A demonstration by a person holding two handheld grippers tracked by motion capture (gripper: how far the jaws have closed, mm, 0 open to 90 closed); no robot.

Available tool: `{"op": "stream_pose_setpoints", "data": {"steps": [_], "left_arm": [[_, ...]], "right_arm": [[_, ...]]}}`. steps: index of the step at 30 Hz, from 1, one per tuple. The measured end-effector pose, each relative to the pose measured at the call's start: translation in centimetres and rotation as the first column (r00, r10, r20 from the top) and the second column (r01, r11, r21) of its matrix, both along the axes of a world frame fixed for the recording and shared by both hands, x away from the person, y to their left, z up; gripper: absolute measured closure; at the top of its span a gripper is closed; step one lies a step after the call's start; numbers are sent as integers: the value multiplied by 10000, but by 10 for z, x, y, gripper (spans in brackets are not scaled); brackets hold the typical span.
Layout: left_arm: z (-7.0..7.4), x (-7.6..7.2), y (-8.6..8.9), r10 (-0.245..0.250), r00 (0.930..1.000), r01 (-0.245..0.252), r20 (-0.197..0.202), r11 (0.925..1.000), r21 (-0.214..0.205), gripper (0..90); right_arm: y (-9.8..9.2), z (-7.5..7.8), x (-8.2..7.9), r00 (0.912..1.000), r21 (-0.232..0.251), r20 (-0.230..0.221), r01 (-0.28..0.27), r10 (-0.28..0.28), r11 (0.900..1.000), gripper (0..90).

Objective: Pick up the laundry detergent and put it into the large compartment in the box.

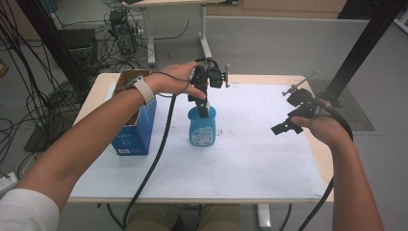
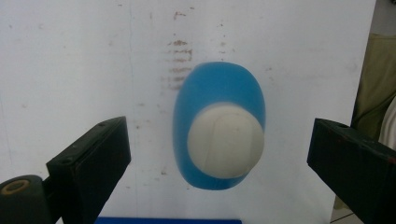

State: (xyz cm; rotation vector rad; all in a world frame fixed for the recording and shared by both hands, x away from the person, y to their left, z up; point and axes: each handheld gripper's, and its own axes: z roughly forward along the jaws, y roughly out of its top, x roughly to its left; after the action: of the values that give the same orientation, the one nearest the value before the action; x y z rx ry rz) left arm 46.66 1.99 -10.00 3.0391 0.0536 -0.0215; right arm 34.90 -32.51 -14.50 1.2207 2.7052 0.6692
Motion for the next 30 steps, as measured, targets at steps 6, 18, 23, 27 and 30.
{"op": "stream_pose_setpoints", "data": {"steps": [6,18,23,27,30], "left_arm": [[-6,-4,-3,-54,10000,54,62,10000,25,64],[-20,-9,-8,-139,9997,134,225,9997,211,67],[-29,-9,-10,-120,9996,112,242,9994,321,67],[-33,-9,-10,-152,9996,144,241,9994,319,69],[-37,-10,-11,-145,9995,136,272,9993,336,70]], "right_arm": [[0,0,-1,10000,3,3,15,-15,10000,67],[-1,-5,0,10000,44,-53,31,-31,10000,67],[-1,-6,0,10000,77,-13,-20,20,10000,67],[-1,-7,1,10000,88,-44,-12,13,10000,67],[-1,-8,1,10000,69,-77,-13,14,10000,67]]}}
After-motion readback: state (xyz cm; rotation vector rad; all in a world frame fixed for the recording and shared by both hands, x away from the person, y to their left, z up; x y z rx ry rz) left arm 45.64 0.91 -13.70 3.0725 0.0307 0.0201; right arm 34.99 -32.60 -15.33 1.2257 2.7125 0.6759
